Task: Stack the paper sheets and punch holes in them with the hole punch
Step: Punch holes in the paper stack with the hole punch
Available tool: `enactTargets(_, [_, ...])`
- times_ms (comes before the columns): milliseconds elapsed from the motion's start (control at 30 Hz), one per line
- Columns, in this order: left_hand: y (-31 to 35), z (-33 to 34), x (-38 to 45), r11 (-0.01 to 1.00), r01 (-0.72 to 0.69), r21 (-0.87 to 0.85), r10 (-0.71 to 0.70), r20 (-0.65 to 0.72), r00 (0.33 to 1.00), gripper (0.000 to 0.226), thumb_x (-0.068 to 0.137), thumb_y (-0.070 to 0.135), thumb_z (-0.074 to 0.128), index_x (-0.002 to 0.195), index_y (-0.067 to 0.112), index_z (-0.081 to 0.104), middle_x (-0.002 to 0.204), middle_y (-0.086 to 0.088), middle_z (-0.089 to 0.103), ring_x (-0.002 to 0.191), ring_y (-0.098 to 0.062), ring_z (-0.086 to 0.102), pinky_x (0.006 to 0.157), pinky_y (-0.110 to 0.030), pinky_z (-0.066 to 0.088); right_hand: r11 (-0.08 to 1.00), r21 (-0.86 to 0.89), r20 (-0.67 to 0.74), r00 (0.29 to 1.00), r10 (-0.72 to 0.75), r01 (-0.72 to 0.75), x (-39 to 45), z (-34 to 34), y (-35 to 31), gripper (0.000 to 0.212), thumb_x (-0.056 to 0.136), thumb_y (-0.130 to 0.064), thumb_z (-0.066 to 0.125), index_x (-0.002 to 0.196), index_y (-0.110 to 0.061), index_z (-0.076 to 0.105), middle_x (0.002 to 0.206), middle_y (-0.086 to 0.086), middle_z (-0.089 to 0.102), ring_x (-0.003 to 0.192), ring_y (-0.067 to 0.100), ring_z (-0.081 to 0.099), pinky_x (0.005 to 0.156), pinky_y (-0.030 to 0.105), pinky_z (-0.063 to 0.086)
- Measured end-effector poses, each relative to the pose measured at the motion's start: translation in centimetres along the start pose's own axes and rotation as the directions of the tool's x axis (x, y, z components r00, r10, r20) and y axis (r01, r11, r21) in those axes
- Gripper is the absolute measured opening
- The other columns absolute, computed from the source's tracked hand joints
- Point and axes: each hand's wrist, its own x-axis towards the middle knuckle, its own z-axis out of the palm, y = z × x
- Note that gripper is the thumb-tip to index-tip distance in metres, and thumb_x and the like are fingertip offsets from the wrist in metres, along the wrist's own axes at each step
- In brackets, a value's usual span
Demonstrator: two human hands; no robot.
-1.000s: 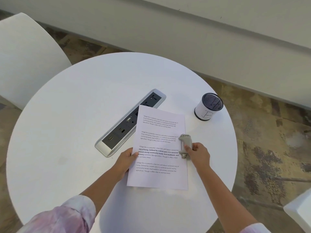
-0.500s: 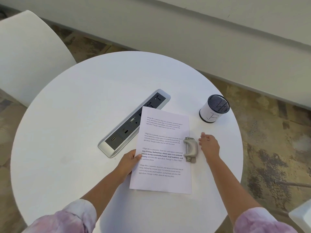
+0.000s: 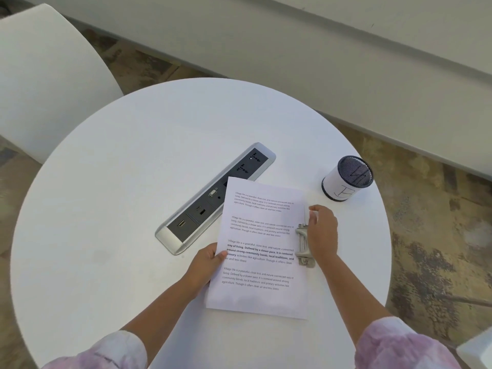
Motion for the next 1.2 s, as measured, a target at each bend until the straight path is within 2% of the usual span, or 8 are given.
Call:
enactTargets(133, [-0.3,0.0,0.3,1.0,0.003,-0.005,-0.003,-0.002,1.0,0.021,0.095,0.022,0.049,0.111,0.014,0.06,0.108,-0.004,0.07,0.096,-0.022,0.067,0.082,-0.039,0.054,1.0,-0.015,-0.025,1.0,-0.004,0.004,-0.2,0.4,-0.2,0.025,0.094,-0.013,0.039,0.114,-0.012,0.053,0.121,0.008,0.057,0.115,0.028,0.045,0.091,0.037,0.036])
enactTargets(267, [-0.6,0.0,0.5,1.0,-0.026,0.009,0.026,0.003,1.0,0.021,0.095,0.019,0.05,0.112,0.013,0.06,0.109,-0.004,0.07,0.099,-0.022,0.066,0.092,-0.045,0.051,0.997,-0.062,-0.058,0.997,-0.047,0.043,-0.4,0.5,-0.3,0.026,0.095,-0.014,0.039,0.116,-0.008,0.053,0.12,0.011,0.058,0.117,0.03,0.044,0.094,0.038,0.036])
enactTargets(600, [-0.9,0.2,0.9,0.989,-0.079,0.128,0.084,-0.034,0.996,0.021,0.095,0.017,0.048,0.111,0.01,0.06,0.109,-0.004,0.069,0.102,-0.021,0.063,0.091,-0.037,0.048,0.966,-0.21,-0.025,0.987,-0.159,0.15,-0.4,0.8,-0.2,0.033,0.095,-0.022,0.035,0.119,-0.004,0.05,0.12,0.015,0.056,0.118,0.031,0.045,0.1,0.041,0.036])
enactTargets(700, [-0.8,0.3,0.9,0.987,-0.082,0.139,0.088,-0.036,0.995,0.022,0.096,0.017,0.047,0.112,0.011,0.059,0.109,-0.002,0.068,0.102,-0.019,0.063,0.086,-0.03,0.047,0.962,-0.228,-0.03,0.987,-0.158,0.148,-0.4,0.9,0.0,0.042,0.091,-0.029,0.028,0.117,-0.005,0.051,0.119,0.014,0.057,0.116,0.031,0.047,0.101,0.042,0.037])
enactTargets(867, [-0.7,0.4,0.8,0.982,-0.107,0.158,0.116,-0.049,0.992,0.023,0.096,0.015,0.046,0.113,0.01,0.059,0.108,-0.001,0.067,0.101,-0.018,0.062,0.082,-0.027,0.046,0.963,-0.225,-0.026,0.987,-0.16,0.15,-0.2,1.0,0.0,0.042,0.091,-0.029,0.027,0.116,-0.005,0.051,0.117,0.013,0.057,0.114,0.031,0.048,0.101,0.042,0.037])
enactTargets(967, [-0.6,0.4,0.7,0.978,-0.121,0.172,0.131,-0.048,0.99,0.022,0.096,0.015,0.045,0.113,0.011,0.058,0.105,0.002,0.067,0.098,-0.016,0.061,0.076,-0.019,0.044,0.955,-0.248,-0.031,0.984,-0.175,0.162,-0.2,1.0,0.1,0.045,0.091,-0.031,0.024,0.114,-0.005,0.052,0.113,0.014,0.058,0.112,0.033,0.049,0.099,0.045,0.039])
enactTargets(1067, [-0.7,0.5,0.9,0.976,-0.128,0.175,0.138,-0.048,0.989,0.021,0.096,0.015,0.045,0.112,0.011,0.058,0.108,-0.001,0.068,0.101,-0.018,0.062,0.079,-0.024,0.045,0.951,-0.27,-0.014,0.987,-0.163,0.153,-0.1,1.0,0.3,0.054,0.089,-0.038,0.019,0.116,-0.005,0.052,0.117,0.016,0.057,0.117,0.036,0.048,0.101,0.049,0.038])
enactTargets(1200, [-1.0,0.5,0.9,0.972,-0.141,0.188,0.154,-0.057,0.987,0.022,0.096,0.015,0.045,0.113,0.012,0.058,0.109,-0.001,0.068,0.101,-0.017,0.062,0.075,-0.017,0.044,0.95,-0.277,-0.003,0.988,-0.151,0.145,-0.1,1.2,0.7,0.06,0.088,-0.045,0.019,0.121,-0.005,0.05,0.129,0.016,0.053,0.129,0.036,0.039,0.108,0.052,0.029])
